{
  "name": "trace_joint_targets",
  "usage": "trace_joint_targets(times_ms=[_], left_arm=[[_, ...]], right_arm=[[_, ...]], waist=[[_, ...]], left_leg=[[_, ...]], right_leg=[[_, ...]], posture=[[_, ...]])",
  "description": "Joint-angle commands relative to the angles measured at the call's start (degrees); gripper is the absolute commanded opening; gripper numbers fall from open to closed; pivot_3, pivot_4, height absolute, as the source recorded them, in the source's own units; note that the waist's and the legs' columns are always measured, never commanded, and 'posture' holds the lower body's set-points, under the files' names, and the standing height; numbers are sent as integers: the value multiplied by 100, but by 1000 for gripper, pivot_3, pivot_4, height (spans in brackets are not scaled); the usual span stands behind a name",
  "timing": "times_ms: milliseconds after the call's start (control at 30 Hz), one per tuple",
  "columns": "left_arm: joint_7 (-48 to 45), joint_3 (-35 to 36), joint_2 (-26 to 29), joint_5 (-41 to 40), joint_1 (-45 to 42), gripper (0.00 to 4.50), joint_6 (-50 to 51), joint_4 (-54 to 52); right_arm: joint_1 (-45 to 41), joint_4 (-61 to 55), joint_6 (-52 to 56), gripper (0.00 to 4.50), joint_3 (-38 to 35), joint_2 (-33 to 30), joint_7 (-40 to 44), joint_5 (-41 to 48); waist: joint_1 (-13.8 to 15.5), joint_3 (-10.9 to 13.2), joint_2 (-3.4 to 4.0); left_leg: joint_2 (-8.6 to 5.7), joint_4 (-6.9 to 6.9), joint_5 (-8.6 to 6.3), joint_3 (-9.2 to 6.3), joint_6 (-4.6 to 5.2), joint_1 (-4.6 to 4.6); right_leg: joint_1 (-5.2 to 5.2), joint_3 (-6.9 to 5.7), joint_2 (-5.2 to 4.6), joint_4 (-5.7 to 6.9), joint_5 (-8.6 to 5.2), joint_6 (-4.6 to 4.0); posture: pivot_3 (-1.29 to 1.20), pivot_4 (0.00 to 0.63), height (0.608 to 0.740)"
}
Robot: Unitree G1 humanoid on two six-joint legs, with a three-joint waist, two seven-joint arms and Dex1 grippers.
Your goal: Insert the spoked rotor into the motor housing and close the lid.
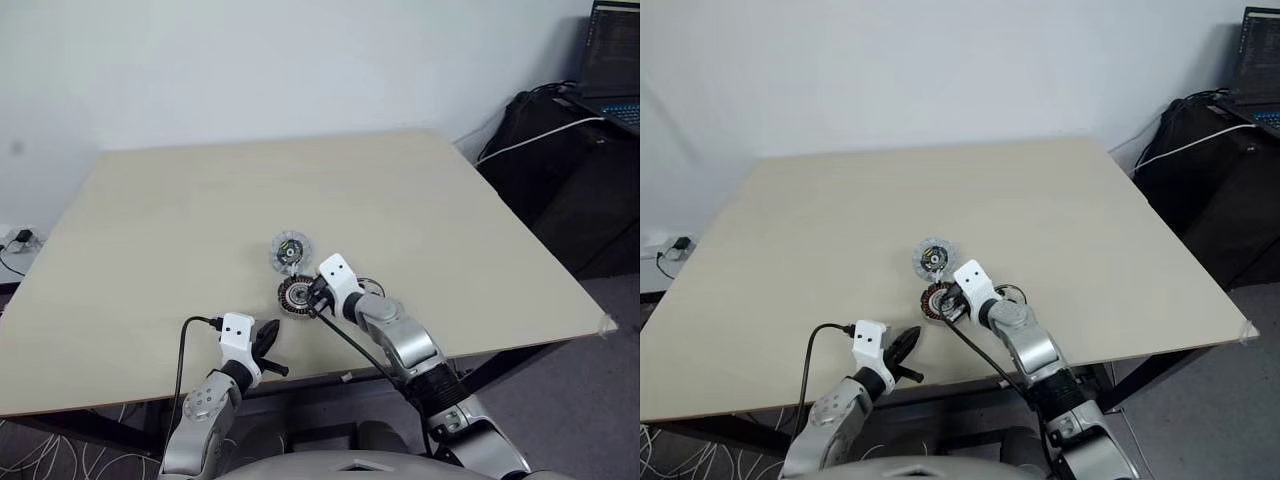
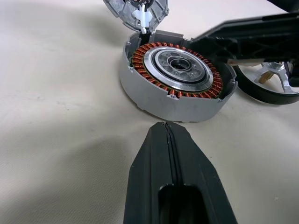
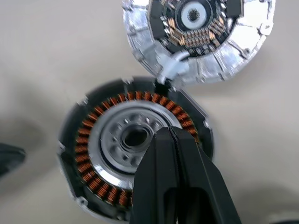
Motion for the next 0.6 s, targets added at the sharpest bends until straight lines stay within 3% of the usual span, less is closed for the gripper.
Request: trace_joint_targets(times_ms=[33,600], left_arm=[[-22,-53,12,-38,-45,0,-35,-279],[17,-25,-42,-63,7,0,-43,-314]], right_arm=[[-207,-166,-130,27,-2,118,0,12],[-15,425,78,27,226,-121,103,-281]], waist=[[-5,0,0],[-46,-23,15]], left_leg=[[0,0,0,0,0,0],[0,0,0,0,0,9]], right_leg=[[0,0,0,0,0,0],[10,1,-1,2,-1,-1]], posture=[[0,0,740],[0,0,740]])
